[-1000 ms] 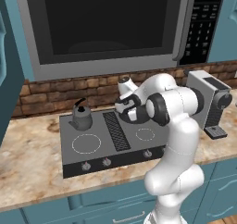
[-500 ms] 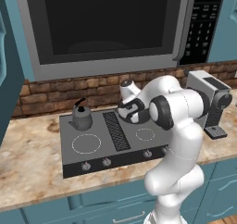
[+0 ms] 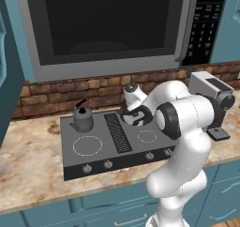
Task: Pick the kettle from the cabinet and place it on a stove burner. Then pick the pot from the counter and place it on another stove burner. Finally, turn both burners on.
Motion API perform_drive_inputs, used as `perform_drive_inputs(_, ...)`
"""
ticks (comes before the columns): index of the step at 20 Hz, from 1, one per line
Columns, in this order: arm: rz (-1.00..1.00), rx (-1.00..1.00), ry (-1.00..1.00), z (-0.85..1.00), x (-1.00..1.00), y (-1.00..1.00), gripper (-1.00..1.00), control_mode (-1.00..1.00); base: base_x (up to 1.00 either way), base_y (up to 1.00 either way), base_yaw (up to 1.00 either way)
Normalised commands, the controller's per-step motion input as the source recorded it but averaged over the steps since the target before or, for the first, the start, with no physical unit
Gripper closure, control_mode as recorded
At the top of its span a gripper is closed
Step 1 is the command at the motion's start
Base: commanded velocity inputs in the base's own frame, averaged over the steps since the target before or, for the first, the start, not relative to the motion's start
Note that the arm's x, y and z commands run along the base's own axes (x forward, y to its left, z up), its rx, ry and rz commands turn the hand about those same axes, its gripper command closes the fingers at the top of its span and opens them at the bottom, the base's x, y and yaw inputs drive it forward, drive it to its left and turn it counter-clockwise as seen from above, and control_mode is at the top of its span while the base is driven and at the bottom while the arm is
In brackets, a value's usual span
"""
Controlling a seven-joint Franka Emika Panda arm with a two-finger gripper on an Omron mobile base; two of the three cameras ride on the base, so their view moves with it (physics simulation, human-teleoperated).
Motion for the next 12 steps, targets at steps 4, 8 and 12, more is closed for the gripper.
perform_drive_inputs(4,0.0,0.0,-0.13,0.0,-0.32,0.12,-1.0,-1.0,0.0,0.0,0.0)
perform_drive_inputs(8,0.0,0.0,-0.1,0.09,-0.27,0.13,-1.0,-1.0,0.0,0.0,0.0)
perform_drive_inputs(12,0.0,0.0,-0.08,0.07,-0.26,0.16,-1.0,-1.0,0.0,0.0,0.0)
